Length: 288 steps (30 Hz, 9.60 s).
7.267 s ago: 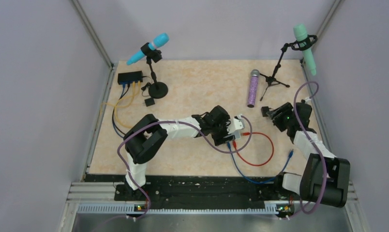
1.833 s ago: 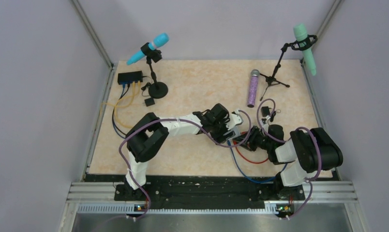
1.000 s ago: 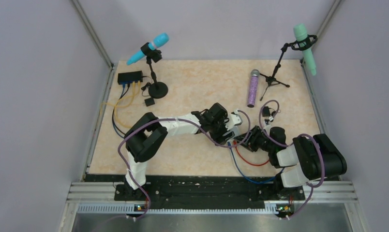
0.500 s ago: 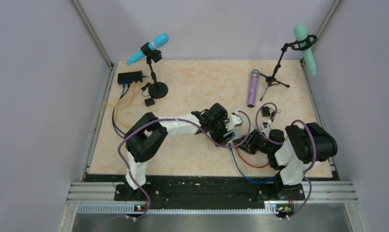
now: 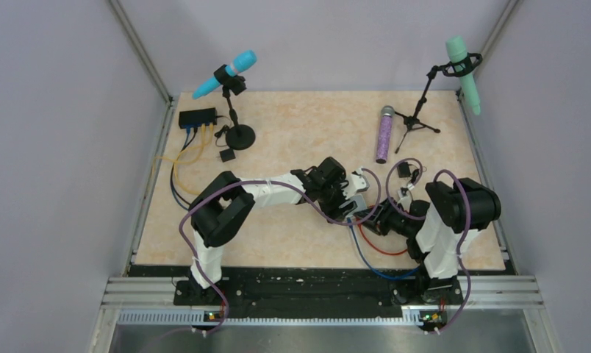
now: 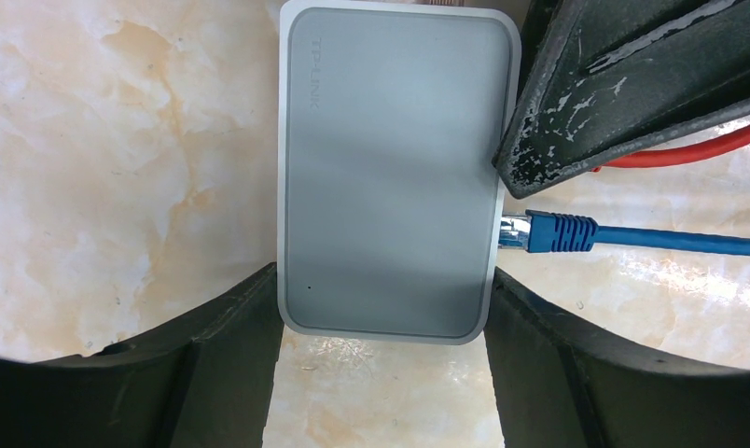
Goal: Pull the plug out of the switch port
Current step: Pull the connector from the switch port, then place the connector at the center of the board.
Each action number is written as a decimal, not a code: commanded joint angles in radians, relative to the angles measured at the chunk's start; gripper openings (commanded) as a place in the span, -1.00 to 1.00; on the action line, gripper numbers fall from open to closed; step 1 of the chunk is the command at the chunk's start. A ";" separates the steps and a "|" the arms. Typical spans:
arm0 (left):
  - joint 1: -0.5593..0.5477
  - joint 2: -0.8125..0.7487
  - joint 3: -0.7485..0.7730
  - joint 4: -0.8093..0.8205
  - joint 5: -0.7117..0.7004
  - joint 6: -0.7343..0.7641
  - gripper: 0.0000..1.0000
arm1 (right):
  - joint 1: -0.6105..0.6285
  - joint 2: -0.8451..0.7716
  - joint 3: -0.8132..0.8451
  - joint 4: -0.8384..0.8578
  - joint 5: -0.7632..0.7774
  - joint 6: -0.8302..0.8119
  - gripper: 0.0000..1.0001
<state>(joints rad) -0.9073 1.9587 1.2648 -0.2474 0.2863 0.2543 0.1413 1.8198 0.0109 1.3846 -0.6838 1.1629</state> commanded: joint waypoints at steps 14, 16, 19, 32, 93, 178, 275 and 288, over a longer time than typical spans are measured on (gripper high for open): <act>-0.004 0.018 -0.040 -0.090 0.006 -0.034 0.05 | 0.004 -0.056 -0.129 0.110 0.064 -0.044 -0.31; -0.004 0.017 -0.039 -0.090 0.003 -0.033 0.04 | 0.004 -0.096 -0.129 0.070 0.068 -0.061 -0.24; -0.003 0.018 -0.039 -0.092 -0.008 -0.032 0.04 | 0.004 -0.222 -0.111 -0.101 0.088 -0.114 -0.19; 0.005 0.021 -0.043 -0.075 -0.016 -0.037 0.03 | 0.004 -1.280 0.070 -1.437 0.395 -0.312 0.75; 0.007 0.025 -0.053 -0.046 0.017 -0.090 -0.04 | 0.018 -0.440 0.026 -0.548 0.207 -0.075 -0.25; 0.007 0.047 -0.065 -0.027 0.050 -0.120 -0.14 | 0.112 -0.385 0.042 -0.470 0.309 -0.005 -0.38; 0.068 0.091 -0.138 -0.058 -0.174 -0.160 -0.27 | 0.091 -0.553 -0.161 -0.378 0.302 -0.095 -1.00; 0.093 0.058 -0.139 -0.059 -0.088 -0.124 -0.24 | 0.064 -1.413 -0.068 -1.384 0.446 -0.194 -1.00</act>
<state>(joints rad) -0.8356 1.9564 1.2015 -0.0830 0.1860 0.1108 0.2234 0.4438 0.0078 0.2066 -0.2901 0.9905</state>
